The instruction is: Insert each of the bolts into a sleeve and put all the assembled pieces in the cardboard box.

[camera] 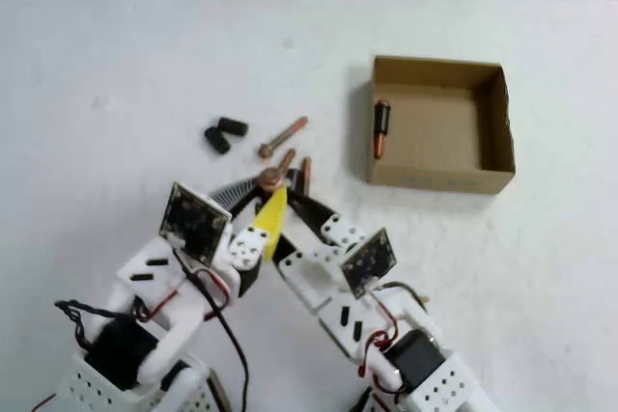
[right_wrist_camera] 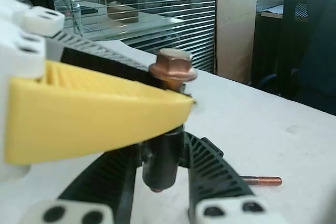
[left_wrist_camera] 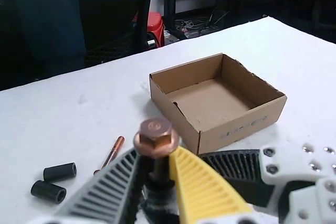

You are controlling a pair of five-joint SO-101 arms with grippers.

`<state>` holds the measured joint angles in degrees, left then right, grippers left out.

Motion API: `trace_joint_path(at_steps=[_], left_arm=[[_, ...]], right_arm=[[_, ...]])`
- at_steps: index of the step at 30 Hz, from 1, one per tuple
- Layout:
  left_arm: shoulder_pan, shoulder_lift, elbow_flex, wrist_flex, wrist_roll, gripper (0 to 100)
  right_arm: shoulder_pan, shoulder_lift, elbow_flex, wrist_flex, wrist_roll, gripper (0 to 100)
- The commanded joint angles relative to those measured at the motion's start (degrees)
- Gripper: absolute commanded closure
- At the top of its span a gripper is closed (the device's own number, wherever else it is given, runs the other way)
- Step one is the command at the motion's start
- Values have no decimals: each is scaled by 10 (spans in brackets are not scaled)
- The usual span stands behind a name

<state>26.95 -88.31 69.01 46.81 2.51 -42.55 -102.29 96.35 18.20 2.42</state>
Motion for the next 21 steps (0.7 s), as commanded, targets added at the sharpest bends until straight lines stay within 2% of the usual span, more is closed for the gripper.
trace_joint_path(at_steps=[1,6,12,21], left_arm=[[-22,-7,-3,-6,-10,893],[-61,-7,-3,-3,-10,802],[-65,-7,-6,-7,-11,740],[-65,-7,-6,-13,-14,728]], right_arm=[[15,-8,4,-4,0,982],[15,-8,4,-4,0,982],[15,-8,4,-4,0,982],[15,-8,4,-4,0,982]])
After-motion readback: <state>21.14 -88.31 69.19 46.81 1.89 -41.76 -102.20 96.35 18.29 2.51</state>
